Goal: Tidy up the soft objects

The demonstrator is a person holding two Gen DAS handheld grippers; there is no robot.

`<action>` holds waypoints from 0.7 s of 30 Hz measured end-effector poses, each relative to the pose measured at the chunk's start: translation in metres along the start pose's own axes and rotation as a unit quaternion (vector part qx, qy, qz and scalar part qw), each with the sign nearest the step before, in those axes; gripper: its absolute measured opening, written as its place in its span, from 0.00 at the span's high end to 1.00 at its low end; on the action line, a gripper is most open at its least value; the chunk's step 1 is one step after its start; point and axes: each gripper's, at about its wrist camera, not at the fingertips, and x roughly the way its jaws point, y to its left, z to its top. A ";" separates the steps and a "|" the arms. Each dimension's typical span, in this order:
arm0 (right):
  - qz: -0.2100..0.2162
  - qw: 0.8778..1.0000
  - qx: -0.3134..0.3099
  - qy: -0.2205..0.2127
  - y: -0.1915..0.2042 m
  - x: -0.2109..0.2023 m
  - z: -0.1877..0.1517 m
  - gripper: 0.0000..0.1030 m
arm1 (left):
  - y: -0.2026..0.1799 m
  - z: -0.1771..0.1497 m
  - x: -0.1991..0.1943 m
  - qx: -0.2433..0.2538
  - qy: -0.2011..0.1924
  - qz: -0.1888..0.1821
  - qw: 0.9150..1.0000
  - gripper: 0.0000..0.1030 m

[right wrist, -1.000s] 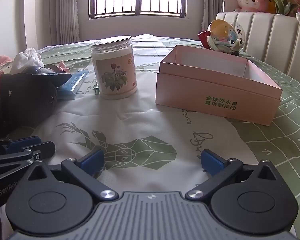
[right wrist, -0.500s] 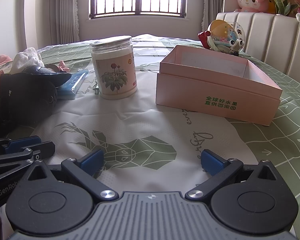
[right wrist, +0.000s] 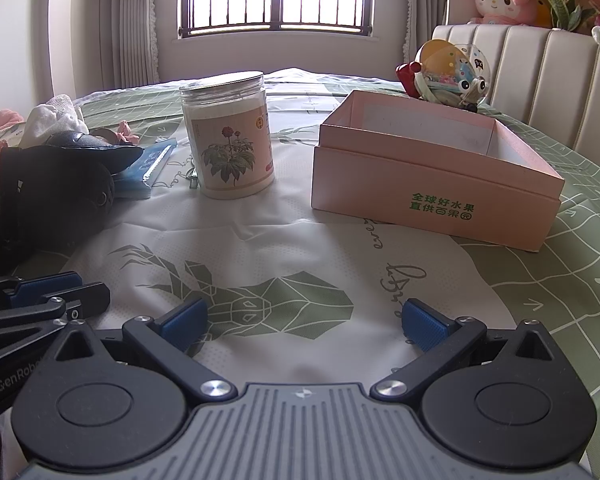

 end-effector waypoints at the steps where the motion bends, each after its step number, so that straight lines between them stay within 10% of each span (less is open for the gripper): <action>1: 0.000 1.000 0.000 0.000 0.000 0.000 0.000 0.00 | 0.001 0.000 -0.001 -0.001 0.000 -0.001 1.000 0.76; 21: 0.001 1.000 0.001 0.000 0.000 0.000 0.000 0.00 | 0.001 0.001 -0.001 -0.001 -0.001 0.001 1.000 0.76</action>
